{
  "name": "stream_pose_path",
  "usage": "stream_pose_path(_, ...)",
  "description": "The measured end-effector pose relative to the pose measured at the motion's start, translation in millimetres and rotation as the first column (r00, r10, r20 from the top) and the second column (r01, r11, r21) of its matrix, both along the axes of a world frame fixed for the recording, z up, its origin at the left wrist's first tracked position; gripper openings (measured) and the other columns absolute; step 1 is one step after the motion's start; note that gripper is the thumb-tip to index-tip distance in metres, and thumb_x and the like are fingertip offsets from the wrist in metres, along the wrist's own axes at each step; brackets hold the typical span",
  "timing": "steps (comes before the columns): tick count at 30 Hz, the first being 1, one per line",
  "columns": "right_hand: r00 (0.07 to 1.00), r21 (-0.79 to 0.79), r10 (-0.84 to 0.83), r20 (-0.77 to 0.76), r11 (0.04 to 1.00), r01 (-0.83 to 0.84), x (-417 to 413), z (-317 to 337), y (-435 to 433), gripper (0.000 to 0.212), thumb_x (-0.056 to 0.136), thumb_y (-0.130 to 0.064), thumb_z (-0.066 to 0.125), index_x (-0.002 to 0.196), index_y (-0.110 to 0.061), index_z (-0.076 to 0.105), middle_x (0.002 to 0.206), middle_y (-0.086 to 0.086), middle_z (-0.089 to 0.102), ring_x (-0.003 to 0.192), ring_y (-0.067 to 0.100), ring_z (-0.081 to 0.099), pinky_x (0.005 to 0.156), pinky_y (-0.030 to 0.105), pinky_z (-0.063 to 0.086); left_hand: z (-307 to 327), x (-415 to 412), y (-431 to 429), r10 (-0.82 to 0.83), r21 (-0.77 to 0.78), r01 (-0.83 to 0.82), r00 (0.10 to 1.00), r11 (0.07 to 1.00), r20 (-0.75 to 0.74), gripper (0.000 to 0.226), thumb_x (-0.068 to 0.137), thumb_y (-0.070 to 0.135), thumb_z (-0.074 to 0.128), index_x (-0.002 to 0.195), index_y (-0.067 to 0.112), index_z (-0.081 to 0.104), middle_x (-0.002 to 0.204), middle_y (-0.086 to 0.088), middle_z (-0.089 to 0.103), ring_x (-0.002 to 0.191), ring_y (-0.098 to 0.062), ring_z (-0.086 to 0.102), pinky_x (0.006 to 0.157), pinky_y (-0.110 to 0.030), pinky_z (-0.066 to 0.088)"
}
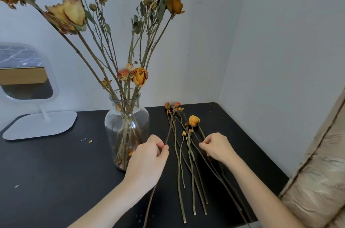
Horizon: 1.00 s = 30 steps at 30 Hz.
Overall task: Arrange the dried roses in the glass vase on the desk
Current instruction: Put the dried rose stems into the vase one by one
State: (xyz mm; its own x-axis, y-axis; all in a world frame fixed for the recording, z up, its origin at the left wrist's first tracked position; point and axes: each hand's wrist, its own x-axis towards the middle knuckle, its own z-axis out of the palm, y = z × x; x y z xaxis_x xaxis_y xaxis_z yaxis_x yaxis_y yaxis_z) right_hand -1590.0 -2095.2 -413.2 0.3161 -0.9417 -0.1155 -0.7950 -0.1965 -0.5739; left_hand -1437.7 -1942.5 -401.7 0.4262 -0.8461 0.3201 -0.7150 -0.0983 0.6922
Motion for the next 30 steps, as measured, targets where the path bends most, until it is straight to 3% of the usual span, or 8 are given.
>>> stream_pose_path(4,0.999,-0.046,-0.003,0.051,0.999,0.005,-4,12,2,0.013,0.090,-0.024,0.057,0.086,-0.015,0.065,0.072,0.002,0.066,0.071,0.012,0.064,0.065,0.023,0.046,13,4,16,-0.041,-0.135,0.038,0.999,0.990,-0.022,0.015,0.091,0.024,0.054,0.077,0.027,0.049,0.045,0.007,0.044,0.048,-0.001,0.047,0.057,-0.007,0.039)
stream_pose_path(10,0.966,-0.159,0.056,0.253,0.987,-0.016,-3,42,10,0.009,0.089,-0.027,0.057,0.082,-0.024,0.060,0.064,-0.004,0.062,0.062,0.005,0.059,0.055,0.016,0.038,46,15,47,-0.115,-0.348,0.049,0.978,0.936,-0.173,0.013,0.089,0.028,0.053,0.077,0.022,0.054,0.051,0.002,0.049,0.046,-0.005,0.039,0.047,-0.012,0.033)
stream_pose_path(13,0.926,-0.194,0.098,0.366,0.981,-0.027,5,59,17,0.009,0.089,-0.031,0.058,0.084,-0.025,0.061,0.058,-0.006,0.059,0.054,0.003,0.055,0.054,0.016,0.037,64,31,71,-0.112,-0.449,0.008,0.972,0.894,-0.206,0.022,0.080,0.044,0.047,0.079,0.024,0.055,0.051,0.003,0.048,0.045,-0.004,0.039,0.044,-0.013,0.032)
stream_pose_path(17,0.846,-0.170,0.103,0.523,0.985,-0.014,21,72,25,0.011,0.089,-0.031,0.058,0.087,-0.022,0.064,0.060,-0.003,0.060,0.058,0.008,0.058,0.058,0.021,0.043,81,55,100,-0.007,-0.531,-0.128,0.970,0.838,-0.243,0.015,0.081,0.045,0.044,0.076,0.034,0.054,0.053,0.003,0.049,0.046,-0.004,0.040,0.041,-0.014,0.033)
stream_pose_path(22,0.765,-0.179,0.137,0.629,0.983,-0.028,41,82,42,0.010,0.088,-0.029,0.058,0.082,-0.023,0.063,0.053,-0.003,0.056,0.053,0.010,0.053,0.058,0.025,0.046,103,68,118,0.080,-0.658,-0.186,0.979,0.729,-0.187,0.017,0.090,0.041,0.039,0.075,0.040,0.048,0.056,0.001,0.049,0.044,-0.005,0.039,0.039,-0.013,0.032)
stream_pose_path(26,0.742,-0.212,0.173,0.647,0.976,-0.042,49,89,52,0.006,0.089,-0.027,0.057,0.086,-0.024,0.061,0.057,-0.003,0.057,0.050,0.005,0.051,0.055,0.020,0.040,128,66,120,0.076,-0.762,-0.132,0.991,0.634,-0.109,0.030,0.098,0.027,0.038,0.078,0.048,0.045,0.060,0.007,0.051,0.046,-0.004,0.042,0.040,-0.010,0.033)
stream_pose_path(30,0.732,-0.234,0.194,0.653,0.971,-0.049,51,94,59,0.008,0.090,-0.025,0.056,0.087,-0.020,0.061,0.057,-0.002,0.056,0.050,0.004,0.049,0.054,0.019,0.037,144,55,113,0.045,-0.792,-0.053,0.998,0.608,-0.033,0.025,0.093,0.033,0.038,0.080,0.053,0.044,0.064,0.010,0.053,0.051,-0.004,0.045,0.045,-0.012,0.036)
